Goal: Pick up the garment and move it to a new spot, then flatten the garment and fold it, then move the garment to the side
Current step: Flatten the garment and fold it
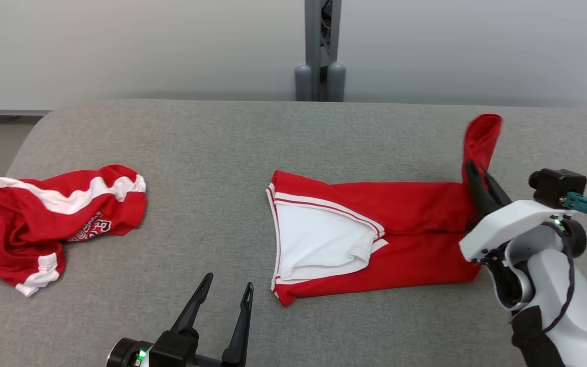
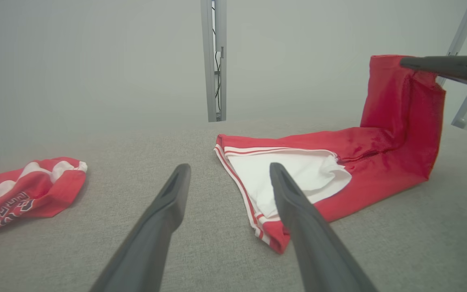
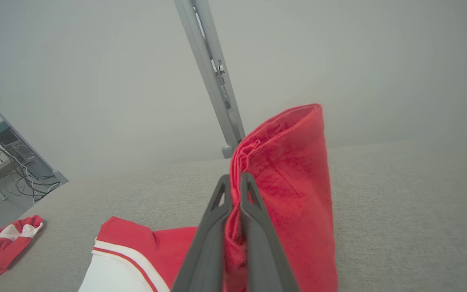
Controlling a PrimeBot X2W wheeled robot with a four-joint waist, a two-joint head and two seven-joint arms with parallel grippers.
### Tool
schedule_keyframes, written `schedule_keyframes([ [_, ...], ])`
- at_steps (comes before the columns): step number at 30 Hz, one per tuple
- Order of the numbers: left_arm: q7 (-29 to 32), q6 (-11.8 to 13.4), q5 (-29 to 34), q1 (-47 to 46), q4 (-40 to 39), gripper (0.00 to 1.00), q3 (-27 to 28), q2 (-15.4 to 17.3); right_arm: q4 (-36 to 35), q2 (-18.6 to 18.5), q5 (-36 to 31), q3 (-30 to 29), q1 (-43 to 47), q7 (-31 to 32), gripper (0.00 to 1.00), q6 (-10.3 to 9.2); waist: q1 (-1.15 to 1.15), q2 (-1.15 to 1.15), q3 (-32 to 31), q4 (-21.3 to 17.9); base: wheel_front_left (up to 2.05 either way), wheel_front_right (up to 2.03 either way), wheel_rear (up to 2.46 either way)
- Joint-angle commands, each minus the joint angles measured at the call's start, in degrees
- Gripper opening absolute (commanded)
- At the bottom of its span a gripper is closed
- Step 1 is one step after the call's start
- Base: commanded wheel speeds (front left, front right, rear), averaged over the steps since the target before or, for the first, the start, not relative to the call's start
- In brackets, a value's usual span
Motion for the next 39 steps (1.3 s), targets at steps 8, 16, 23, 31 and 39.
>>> schedule_keyframes([
  [8,-0.23,0.37,-0.59,-0.91,0.4,1.0,-0.92,0.07,-4.71,2.34,-1.09,3.72,2.32,3.56,0.0,0.0,0.0,0.0,0.01,5.56,0.0,0.0,0.0],
  [16,-0.23,0.57,-1.09,-1.0,0.95,1.0,-1.28,0.01,-5.63,2.92,0.41,9.65,3.71,4.88,0.0,0.0,0.0,0.0,0.4,9.57,0.0,0.0,0.0],
  [23,-0.23,0.74,-1.59,-1.24,1.58,1.0,-2.02,-0.02,-4.26,2.89,4.74,14.97,2.6,4.58,0.0,0.0,0.0,0.0,0.29,11.3,0.0,0.0,0.0],
  [31,-0.23,0.86,-1.93,-1.78,1.93,1.0,-2.61,-0.04,1.77,2.86,7.27,19.16,0.52,3.57,0.0,0.0,0.0,0.0,0.48,12.62,0.0,0.0,0.0],
  [39,-0.23,1.01,-2.35,-2.31,2.04,1.0,-2.99,-0.05,8.28,2.88,9.43,22.09,-1.27,1.98,0.0,0.0,0.0,0.0,1.1,13.71,0.0,0.0,0.0],
])
